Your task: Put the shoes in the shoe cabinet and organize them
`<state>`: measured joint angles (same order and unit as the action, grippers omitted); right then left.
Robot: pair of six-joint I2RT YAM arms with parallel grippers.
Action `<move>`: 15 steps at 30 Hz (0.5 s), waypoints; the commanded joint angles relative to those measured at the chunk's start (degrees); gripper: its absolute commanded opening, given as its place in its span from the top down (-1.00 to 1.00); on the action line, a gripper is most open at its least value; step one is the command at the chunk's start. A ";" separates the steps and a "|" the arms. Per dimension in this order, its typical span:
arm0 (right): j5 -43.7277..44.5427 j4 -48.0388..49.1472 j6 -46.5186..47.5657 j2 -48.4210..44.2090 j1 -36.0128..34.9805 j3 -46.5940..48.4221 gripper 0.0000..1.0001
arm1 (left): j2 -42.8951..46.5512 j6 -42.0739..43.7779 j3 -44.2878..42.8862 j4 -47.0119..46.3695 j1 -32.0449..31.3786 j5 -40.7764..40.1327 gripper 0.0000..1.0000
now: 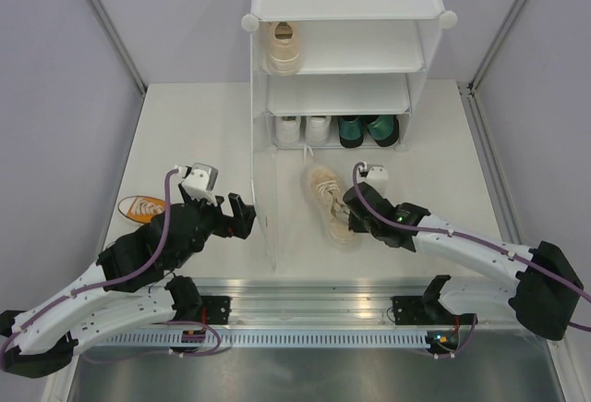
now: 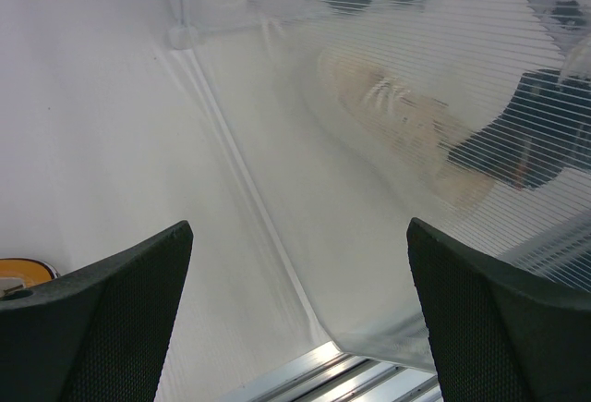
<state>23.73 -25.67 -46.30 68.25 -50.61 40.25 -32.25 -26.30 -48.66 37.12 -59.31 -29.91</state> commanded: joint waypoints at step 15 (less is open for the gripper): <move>2.91 -9.31 11.23 -3.83 6.92 33.03 0.99 | -0.01 1.87 0.06 -1.97 0.25 -0.76 -0.99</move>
<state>24.45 -37.45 -37.93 63.02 -45.52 65.91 -32.25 -26.30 -48.66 37.12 -59.31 -29.93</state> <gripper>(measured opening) 0.037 0.993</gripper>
